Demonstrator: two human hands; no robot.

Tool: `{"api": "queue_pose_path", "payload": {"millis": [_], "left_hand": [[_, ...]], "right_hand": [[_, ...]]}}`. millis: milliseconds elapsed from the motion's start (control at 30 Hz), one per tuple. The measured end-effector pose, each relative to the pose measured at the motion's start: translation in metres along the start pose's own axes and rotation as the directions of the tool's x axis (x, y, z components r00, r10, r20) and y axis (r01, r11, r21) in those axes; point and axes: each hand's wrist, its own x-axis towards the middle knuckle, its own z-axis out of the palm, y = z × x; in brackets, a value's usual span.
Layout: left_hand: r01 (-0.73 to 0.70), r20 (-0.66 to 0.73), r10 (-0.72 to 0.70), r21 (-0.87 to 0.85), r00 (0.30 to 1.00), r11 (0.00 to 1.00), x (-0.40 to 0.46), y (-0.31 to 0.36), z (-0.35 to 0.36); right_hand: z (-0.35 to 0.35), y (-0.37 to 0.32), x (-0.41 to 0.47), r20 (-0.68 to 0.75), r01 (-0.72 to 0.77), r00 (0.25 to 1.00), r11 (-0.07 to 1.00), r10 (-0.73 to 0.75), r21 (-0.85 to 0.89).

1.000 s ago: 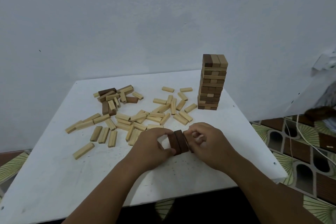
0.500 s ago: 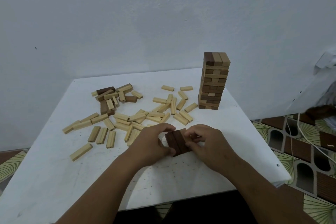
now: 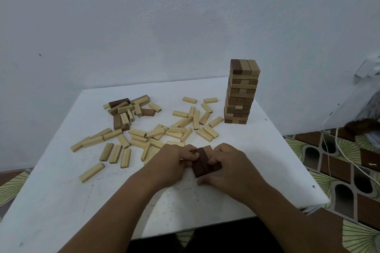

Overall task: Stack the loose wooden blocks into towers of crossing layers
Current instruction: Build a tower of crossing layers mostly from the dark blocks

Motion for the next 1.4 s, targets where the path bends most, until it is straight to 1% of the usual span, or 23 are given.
{"api": "queue_pose_path", "payload": {"millis": [67, 167, 233, 300, 367, 433, 533, 600, 667, 800, 867, 1000, 1167, 1400], "left_hand": [[-0.013, 0.056, 0.006, 0.116, 0.998, 0.993, 0.001, -0.007, 0.000], [-0.019, 0.082, 0.006, 0.158, 0.997, 0.987, 0.003, -0.013, 0.001], [-0.035, 0.072, 0.022, 0.192, 0.997, 0.981, 0.000, -0.008, -0.003], [-0.036, 0.033, 0.030, 0.203, 0.999, 0.979, -0.004, -0.003, -0.007], [-0.035, 0.013, 0.034, 0.155, 0.999, 0.987, -0.008, -0.001, -0.010], [-0.052, 0.008, 0.051, 0.101, 0.999, 0.994, -0.012, 0.001, -0.011], [-0.131, -0.020, 0.131, -0.012, 0.991, 0.991, -0.015, -0.001, -0.004], [-0.183, -0.063, 0.178, -0.106, 0.982, 0.977, -0.018, -0.002, 0.000], [-0.184, -0.116, 0.168, -0.144, 0.979, 0.972, -0.020, -0.006, 0.004], [-0.162, -0.157, 0.139, -0.139, 0.978, 0.977, -0.022, -0.011, 0.009], [-0.160, -0.180, 0.131, -0.159, 0.975, 0.974, -0.023, -0.014, 0.011], [-0.130, -0.227, 0.087, -0.180, 0.970, 0.975, -0.026, -0.016, 0.015], [-0.149, -0.296, 0.084, -0.203, 0.951, 0.968, -0.031, -0.017, 0.021], [-0.144, -0.304, 0.079, -0.200, 0.950, 0.969, -0.033, -0.017, 0.022]], "right_hand": [[0.008, -0.007, -0.002, -0.050, -0.010, 0.999, 0.998, 0.007, -0.058], [0.016, -0.016, -0.002, -0.120, 0.005, 0.993, 0.996, -0.016, -0.091], [0.018, -0.018, -0.003, -0.120, 0.041, 0.992, 0.996, -0.050, -0.078], [0.016, -0.015, -0.004, -0.095, 0.073, 0.993, 0.997, -0.075, -0.024], [0.011, -0.010, -0.006, -0.064, 0.078, 0.995, 0.993, -0.072, 0.086], [0.005, -0.005, -0.007, -0.004, 0.073, 0.997, 0.981, -0.073, 0.180], [-0.001, 0.001, -0.006, 0.053, 0.090, 0.993, 0.966, -0.106, 0.242], [-0.002, 0.007, -0.006, 0.047, 0.104, 0.992, 0.963, -0.119, 0.250], [-0.002, 0.011, -0.006, 0.051, 0.108, 0.991, 0.963, -0.124, 0.246], [-0.001, 0.014, -0.009, 0.058, 0.114, 0.991, 0.984, -0.122, 0.136], [-0.002, 0.015, -0.010, 0.055, 0.083, 0.995, 0.991, -0.089, 0.108], [-0.001, 0.017, -0.013, 0.016, 0.052, 0.998, 0.989, -0.055, 0.139], [0.000, 0.017, -0.014, 0.004, 0.049, 0.999, 0.988, -0.050, 0.150], [0.000, 0.017, -0.016, 0.010, 0.039, 0.999, 0.987, -0.041, 0.154]]}}
